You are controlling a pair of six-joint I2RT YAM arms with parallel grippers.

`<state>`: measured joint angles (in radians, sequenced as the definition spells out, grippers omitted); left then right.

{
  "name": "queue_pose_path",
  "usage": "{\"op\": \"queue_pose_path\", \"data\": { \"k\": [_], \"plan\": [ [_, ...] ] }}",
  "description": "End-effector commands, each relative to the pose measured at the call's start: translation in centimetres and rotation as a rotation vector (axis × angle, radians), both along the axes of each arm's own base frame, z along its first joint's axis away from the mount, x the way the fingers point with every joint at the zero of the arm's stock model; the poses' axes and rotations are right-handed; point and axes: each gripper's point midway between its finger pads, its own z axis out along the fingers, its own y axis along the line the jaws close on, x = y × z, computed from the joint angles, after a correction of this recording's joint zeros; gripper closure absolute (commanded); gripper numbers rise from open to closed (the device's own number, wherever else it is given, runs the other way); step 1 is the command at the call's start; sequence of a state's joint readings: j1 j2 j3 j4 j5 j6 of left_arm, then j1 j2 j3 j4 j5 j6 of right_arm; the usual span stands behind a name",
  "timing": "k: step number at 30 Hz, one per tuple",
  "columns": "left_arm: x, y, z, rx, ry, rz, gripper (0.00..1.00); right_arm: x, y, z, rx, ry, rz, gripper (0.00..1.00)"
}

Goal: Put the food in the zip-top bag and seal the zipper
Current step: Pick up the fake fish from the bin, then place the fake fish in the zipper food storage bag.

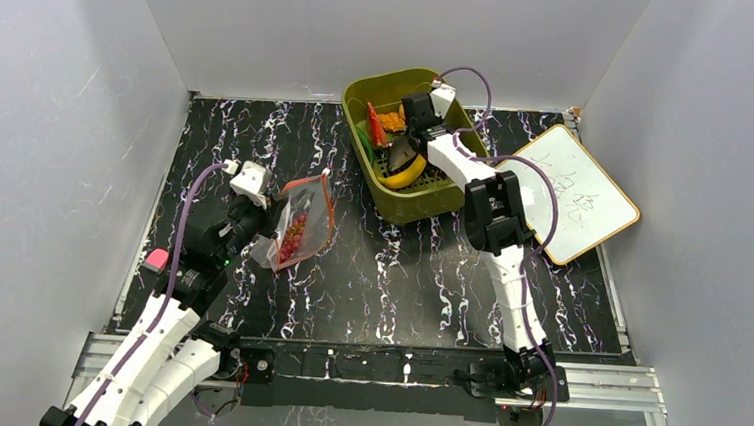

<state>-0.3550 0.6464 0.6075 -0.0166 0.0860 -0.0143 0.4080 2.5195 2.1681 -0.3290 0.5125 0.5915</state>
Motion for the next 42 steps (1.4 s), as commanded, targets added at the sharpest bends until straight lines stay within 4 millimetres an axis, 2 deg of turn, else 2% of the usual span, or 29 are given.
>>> {"op": "queue_pose_path", "data": {
  "k": [1, 6, 13, 18, 24, 25, 29, 32, 42],
  "plan": [
    [0.1, 0.4, 0.5, 0.007, -0.025, 0.013, 1.0, 1.0, 0.6, 8.4, 0.025, -0.159, 0.067, 1.0],
    [0.0, 0.3, 0.5, 0.006, -0.028, 0.012, 1.0, 0.1, 0.7, 12.7, 0.015, -0.229, 0.129, 1.0],
    [0.1, 0.2, 0.4, 0.005, -0.018, 0.007, 1.0, -1.9, 0.4, 17.4, -0.011, -0.286, 0.194, 1.0],
    [0.2, 0.3, 0.3, 0.002, -0.011, 0.019, 1.0, -4.2, 0.2, 21.6, -0.015, -0.357, 0.26, 1.0],
    [-0.2, -0.9, 0.6, -0.06, 0.009, -0.026, 1.0, -7.7, -0.1, 25.5, -0.019, -0.419, 0.338, 1.0],
    [-0.2, -1.1, 0.9, -0.073, 0.012, -0.038, 1.0, -8.5, 0.0, 26.0, -0.014, -0.435, 0.349, 1.0],
    [-0.7, -2.2, 2.2, -0.131, 0.043, -0.082, 1.0, -12.7, 0.0, 30.0, 0.019, -0.565, 0.426, 1.0],
    [-0.9, -2.6, 3.3, -0.166, 0.053, -0.096, 1.0, -15.7, 0.7, 32.0, 0.049, -0.624, 0.51, 1.0],
    [-1.2, -4.0, 5.0, -0.229, 0.116, -0.148, 1.0, -25.8, 6.0, 36.0, 0.113, -0.847, 0.865, 1.0]
  ]
}}
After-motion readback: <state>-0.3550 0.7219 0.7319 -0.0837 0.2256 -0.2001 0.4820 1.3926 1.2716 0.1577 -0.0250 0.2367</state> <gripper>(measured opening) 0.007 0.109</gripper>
